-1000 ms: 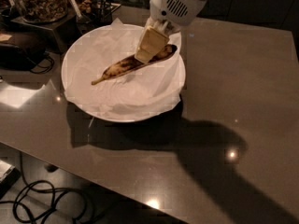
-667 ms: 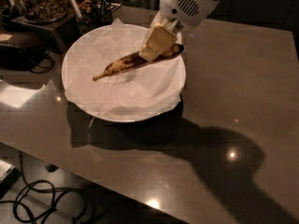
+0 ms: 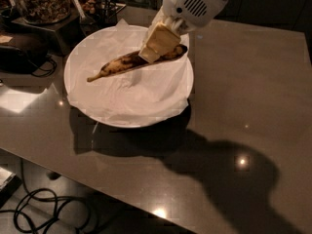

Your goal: Pick banana from white bowl

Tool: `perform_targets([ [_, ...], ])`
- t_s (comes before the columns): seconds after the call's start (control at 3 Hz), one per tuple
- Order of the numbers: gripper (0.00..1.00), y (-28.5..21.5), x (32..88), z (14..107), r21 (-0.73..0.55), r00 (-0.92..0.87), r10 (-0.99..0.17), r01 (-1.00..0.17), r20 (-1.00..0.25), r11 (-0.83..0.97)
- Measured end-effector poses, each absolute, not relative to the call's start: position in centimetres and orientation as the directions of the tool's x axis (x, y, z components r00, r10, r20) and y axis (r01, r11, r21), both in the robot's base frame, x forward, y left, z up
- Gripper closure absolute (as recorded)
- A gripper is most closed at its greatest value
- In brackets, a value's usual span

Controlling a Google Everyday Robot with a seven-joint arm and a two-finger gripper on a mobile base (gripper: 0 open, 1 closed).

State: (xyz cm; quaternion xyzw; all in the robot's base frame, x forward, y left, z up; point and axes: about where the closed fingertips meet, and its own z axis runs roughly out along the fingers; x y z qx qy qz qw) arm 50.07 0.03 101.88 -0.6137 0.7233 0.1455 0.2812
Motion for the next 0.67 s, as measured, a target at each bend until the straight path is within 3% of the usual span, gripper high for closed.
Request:
perform_targets([
  [0.67, 1.00, 4.3, 46.6, 101.7, -0.135, 0.011, -0.796, -0.987, -0.605, 0.089],
])
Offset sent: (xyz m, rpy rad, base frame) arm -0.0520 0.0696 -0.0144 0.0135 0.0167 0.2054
